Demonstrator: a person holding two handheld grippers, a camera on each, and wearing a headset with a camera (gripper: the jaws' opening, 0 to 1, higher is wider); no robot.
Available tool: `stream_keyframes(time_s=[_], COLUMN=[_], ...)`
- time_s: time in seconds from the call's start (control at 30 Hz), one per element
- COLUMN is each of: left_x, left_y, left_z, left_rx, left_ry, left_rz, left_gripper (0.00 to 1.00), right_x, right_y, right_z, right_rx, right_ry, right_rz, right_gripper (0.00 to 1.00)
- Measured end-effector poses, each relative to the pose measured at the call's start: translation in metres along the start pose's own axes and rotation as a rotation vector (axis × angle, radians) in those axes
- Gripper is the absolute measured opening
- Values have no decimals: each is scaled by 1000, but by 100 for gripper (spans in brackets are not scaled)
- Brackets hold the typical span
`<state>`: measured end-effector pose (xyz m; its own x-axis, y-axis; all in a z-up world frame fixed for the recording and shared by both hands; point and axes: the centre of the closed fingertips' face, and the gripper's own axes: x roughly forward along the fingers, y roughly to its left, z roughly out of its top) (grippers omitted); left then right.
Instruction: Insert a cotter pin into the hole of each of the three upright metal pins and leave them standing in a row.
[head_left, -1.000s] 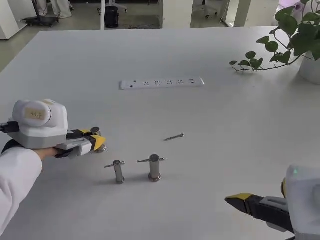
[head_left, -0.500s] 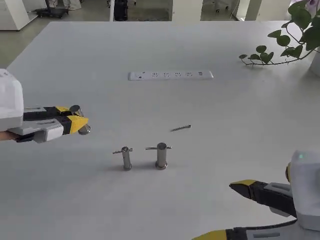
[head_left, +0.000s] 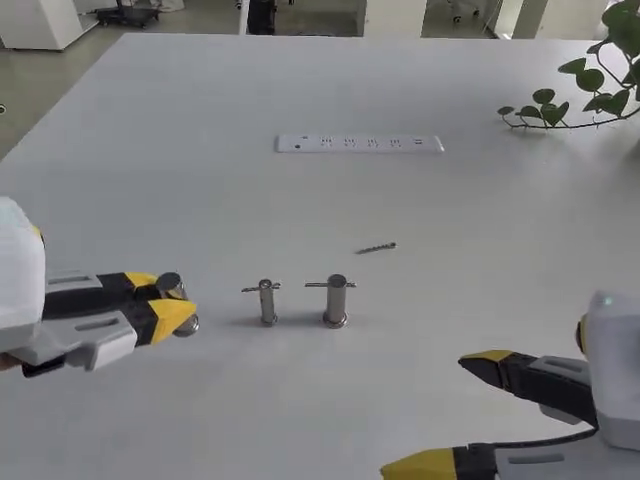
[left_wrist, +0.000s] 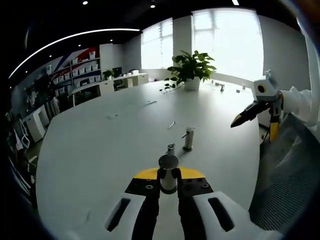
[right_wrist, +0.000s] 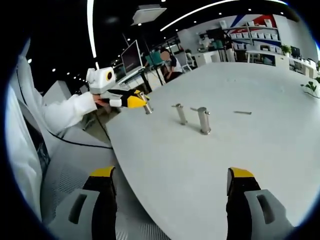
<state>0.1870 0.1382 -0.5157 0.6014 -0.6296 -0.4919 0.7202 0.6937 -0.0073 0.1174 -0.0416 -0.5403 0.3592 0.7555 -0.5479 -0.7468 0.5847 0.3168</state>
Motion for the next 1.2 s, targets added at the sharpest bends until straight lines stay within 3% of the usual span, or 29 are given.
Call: stream_keyframes(time_s=[0.17,0.4,0.6,0.87,1.2], left_x=[7,18,30,42,57], left_y=[-16,-31,-41,-41,-38], left_z=[-2,-3,-12,-21,-18], left_rx=[0,24,32,42,39], left_ry=[6,16,41,76,54], left_rz=[-21,-44,-65,-73,-47], left_gripper=[11,11,11,11,11], right_x=[-1,-1,0,4,5], right_y=[2,4,6,8,8], right_z=[-1,-4,-5,-5,-9], right_rx=[-4,2,-4,-12,-8], right_ry=[5,7,18,29,40], right_rz=[-1,-2,1,7,4], right_gripper=[89,89,89,89,89])
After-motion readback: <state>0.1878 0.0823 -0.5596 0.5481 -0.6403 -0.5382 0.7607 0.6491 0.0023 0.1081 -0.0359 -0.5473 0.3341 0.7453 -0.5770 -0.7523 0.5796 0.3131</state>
